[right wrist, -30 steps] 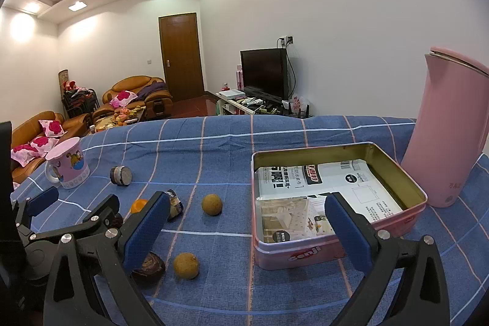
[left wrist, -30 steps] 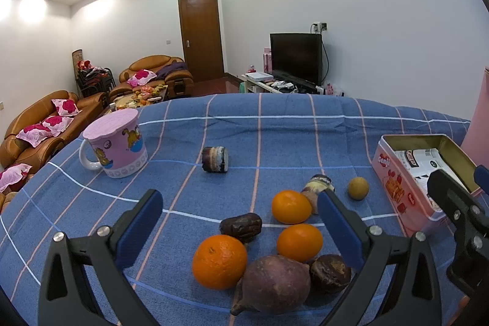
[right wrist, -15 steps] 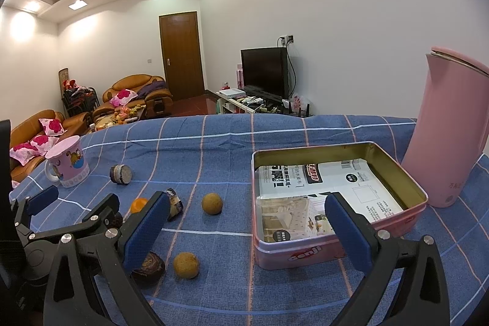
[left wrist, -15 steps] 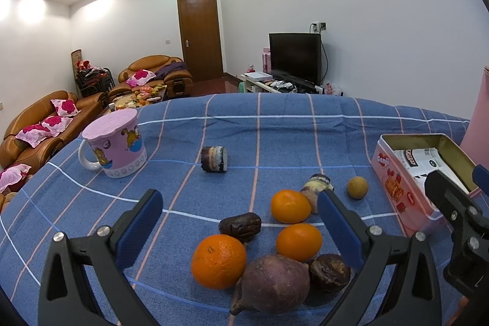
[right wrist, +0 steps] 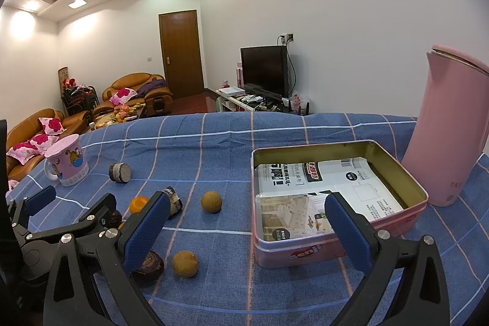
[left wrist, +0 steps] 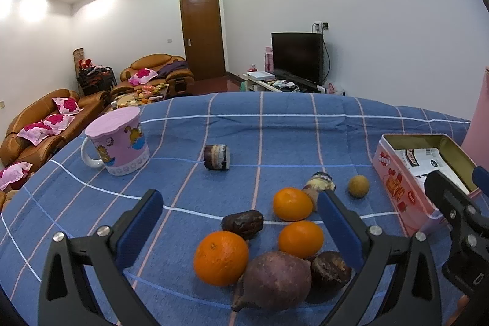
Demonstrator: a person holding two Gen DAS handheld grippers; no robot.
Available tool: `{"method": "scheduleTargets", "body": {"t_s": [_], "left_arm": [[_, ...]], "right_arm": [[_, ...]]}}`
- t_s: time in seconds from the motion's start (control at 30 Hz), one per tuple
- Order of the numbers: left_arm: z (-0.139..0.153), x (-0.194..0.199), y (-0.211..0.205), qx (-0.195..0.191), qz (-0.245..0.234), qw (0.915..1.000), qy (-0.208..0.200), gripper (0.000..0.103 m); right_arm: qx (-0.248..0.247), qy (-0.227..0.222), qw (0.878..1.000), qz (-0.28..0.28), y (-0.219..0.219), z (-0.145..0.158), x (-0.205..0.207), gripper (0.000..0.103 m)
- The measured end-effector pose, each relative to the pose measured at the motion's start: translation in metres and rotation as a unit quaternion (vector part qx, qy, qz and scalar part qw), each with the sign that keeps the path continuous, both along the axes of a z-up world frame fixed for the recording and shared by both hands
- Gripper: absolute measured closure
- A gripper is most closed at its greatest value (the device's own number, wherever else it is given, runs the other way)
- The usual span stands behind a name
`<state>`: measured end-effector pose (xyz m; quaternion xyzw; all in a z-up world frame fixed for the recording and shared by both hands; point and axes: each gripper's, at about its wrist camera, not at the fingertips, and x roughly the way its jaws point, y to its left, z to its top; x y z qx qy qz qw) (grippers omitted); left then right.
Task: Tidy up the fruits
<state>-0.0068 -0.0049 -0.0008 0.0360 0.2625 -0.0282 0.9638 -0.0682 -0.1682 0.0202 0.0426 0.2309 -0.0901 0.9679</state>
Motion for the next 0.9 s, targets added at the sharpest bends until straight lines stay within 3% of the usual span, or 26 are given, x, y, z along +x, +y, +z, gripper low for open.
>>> {"method": "scheduleTargets", "body": {"t_s": [0.4, 0.57, 0.73, 0.83, 0.9], "left_arm": [[0.000, -0.009, 0.006, -0.009, 0.012, 0.9999, 0.004, 0.000], [-0.004, -0.012, 0.020, -0.022, 0.018, 0.9993, 0.023, 0.000], [-0.009, -0.015, 0.049, -0.041, 0.017, 0.9979, 0.046, 0.000], [-0.011, -0.018, 0.060, -0.040, 0.007, 0.9976, 0.056, 0.000], [-0.013, -0.019, 0.066, -0.030, -0.004, 0.9974, 0.065, 0.000]], "right_arm": [[-0.011, -0.001, 1.000, -0.002, 0.002, -0.002, -0.001, 0.001], [-0.004, 0.003, 1.000, -0.001, -0.004, -0.001, -0.004, 0.001], [0.059, 0.039, 0.996, 0.050, -0.012, -0.009, -0.007, 0.002], [0.083, 0.072, 0.989, 0.097, -0.005, -0.018, -0.006, 0.018], [0.089, 0.096, 0.984, 0.122, 0.003, -0.025, -0.003, 0.048]]}}
